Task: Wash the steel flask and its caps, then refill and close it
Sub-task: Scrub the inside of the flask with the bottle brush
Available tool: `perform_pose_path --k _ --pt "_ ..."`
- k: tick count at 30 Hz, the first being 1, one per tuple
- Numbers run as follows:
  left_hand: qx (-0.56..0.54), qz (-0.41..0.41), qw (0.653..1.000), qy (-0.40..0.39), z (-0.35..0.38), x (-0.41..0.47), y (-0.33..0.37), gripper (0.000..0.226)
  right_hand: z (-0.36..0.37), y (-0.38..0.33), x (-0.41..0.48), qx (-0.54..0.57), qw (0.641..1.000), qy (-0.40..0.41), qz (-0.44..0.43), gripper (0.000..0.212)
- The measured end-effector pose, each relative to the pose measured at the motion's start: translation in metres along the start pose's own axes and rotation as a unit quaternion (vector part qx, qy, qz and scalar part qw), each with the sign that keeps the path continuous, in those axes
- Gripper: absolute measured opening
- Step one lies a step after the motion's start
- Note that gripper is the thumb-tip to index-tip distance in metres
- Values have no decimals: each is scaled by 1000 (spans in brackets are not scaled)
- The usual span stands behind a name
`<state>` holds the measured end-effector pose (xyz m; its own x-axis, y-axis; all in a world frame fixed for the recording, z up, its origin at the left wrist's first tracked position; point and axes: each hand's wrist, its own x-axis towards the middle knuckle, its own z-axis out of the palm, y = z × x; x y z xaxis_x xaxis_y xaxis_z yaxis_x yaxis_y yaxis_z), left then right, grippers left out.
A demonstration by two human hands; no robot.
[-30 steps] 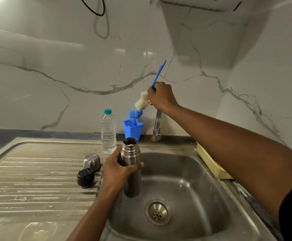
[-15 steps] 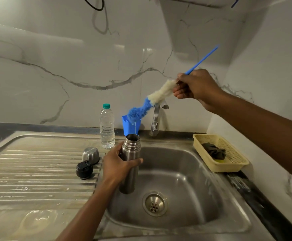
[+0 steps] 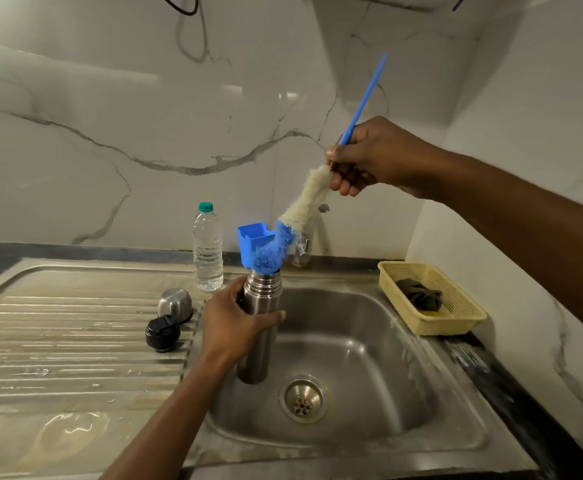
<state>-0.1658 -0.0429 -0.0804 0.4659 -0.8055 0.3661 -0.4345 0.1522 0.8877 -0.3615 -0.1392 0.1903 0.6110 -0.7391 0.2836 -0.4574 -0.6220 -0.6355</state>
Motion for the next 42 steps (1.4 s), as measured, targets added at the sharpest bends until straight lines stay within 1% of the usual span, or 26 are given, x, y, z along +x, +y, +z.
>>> perform_pose_path --k 4,8,12,14,16,18,20,24,27,35,36,38,40,42 --pt "11 6 1000 -8 1 -1 -1 65 -6 -7 7 -33 998 -55 2 26" --pt "39 34 999 -18 10 -8 3 69 4 -7 11 -40 994 -103 -11 26" --pt "31 34 999 -19 9 -7 1 69 6 -4 12 -11 993 -117 -5 25" --pt "25 38 999 -16 8 -6 3 68 11 -2 8 -6 989 -147 11 23" --pt "4 39 999 -7 9 -6 7 69 29 4 3 -22 983 -184 2 23" --pt "-2 40 999 -8 10 -5 11 66 46 11 4 -54 984 -164 -32 24" --pt "-6 36 999 -5 10 -7 9 66 55 14 6 -62 987 -143 -50 24" --pt "0 37 999 2 7 -7 4 69 59 20 3 -29 989 -141 -34 24" --pt "7 44 999 18 6 -8 4 70 64 25 -3 -7 990 -132 -43 22" --pt "13 55 998 15 7 -11 6 71 61 36 -13 -14 988 -146 -40 22" --pt "15 61 998 16 8 -12 8 70 65 37 -15 -28 987 -155 -41 23" --pt "20 73 997 31 11 -14 14 68 81 41 -21 -100 979 -164 -67 26" --pt "19 84 995 46 12 -13 19 69 100 46 -26 -149 976 -129 -95 28" --pt "19 88 995 50 13 -11 19 71 106 48 -26 -141 981 -101 -89 29"
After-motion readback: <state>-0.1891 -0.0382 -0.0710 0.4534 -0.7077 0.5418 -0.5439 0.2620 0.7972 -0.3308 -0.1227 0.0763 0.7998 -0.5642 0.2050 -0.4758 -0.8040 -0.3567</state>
